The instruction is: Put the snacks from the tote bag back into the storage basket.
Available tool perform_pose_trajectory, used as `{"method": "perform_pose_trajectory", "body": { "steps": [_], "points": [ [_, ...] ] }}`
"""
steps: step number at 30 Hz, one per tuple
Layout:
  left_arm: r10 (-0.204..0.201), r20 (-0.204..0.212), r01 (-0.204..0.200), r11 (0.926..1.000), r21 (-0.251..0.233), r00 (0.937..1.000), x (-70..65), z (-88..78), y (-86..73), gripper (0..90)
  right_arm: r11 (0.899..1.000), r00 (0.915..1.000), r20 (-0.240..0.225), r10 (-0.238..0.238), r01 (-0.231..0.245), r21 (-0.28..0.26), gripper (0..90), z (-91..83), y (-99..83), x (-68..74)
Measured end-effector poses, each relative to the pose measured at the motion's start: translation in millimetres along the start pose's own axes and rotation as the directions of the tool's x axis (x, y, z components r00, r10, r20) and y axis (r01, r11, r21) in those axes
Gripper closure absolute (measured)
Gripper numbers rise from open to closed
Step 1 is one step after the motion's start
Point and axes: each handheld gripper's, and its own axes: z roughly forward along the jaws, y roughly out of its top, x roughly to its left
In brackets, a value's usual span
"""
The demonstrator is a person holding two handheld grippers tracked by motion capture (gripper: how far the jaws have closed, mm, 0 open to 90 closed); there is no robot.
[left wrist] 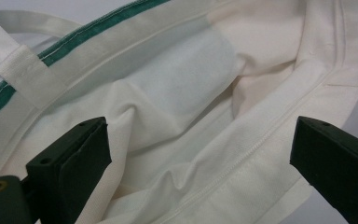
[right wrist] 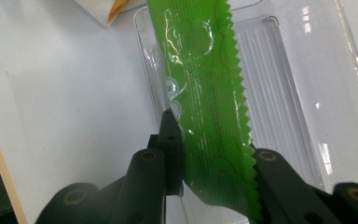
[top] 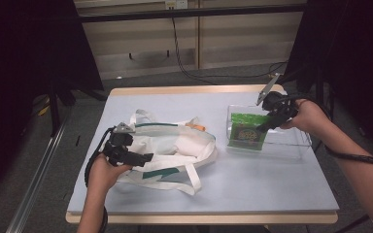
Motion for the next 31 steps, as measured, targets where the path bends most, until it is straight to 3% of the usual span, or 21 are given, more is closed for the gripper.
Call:
{"method": "perform_pose_trajectory", "body": {
  "steps": [7, 13, 20, 22, 23, 31],
  "points": [
    [0.004, 0.001, -0.004, 1.0000, 0.004, 1.0000, -1.1, 0.5, 0.6, 4.8, 0.999, 0.9994, -0.035, 0.010, -0.011, -0.030, 66.0, 7.4, -5.8, 4.0],
    [0.006, 0.000, -0.006, 0.9999, 0.010, 1.0000, -2.0, 1.0, 1.6, 4.8, 0.996, 0.9987, -0.024, 0.044, -0.046, -0.083, 43.4, 6.2, -14.8, 4.0],
    [0.011, 0.007, -0.011, 0.9999, 0.009, 0.9999, -3.0, 3.0, 3.3, 4.8, 0.991, 0.9962, -0.015, 0.086, -0.087, -0.107, 26.3, 0.5, -24.2, 4.7],
    [0.000, 0.013, 0.000, 1.0000, -0.005, 0.9999, -3.9, 3.9, 3.8, 4.8, 0.988, 0.9938, -0.018, 0.110, -0.111, -0.109, 24.3, -0.7, -26.2, 5.4],
    [0.021, 0.005, -0.021, 0.9997, 0.015, 0.9998, -3.2, 2.5, 4.8, 4.8, 0.987, 0.9931, -0.022, 0.115, -0.117, -0.111, 22.7, -1.5, -27.4, 6.2],
    [0.023, 0.022, -0.023, 0.9997, 0.006, 0.9995, -2.8, 3.0, 7.9, 4.8, 0.981, 0.9876, -0.002, 0.157, -0.156, -0.119, 14.1, -6.5, -37.9, 9.6]
  ]
}}
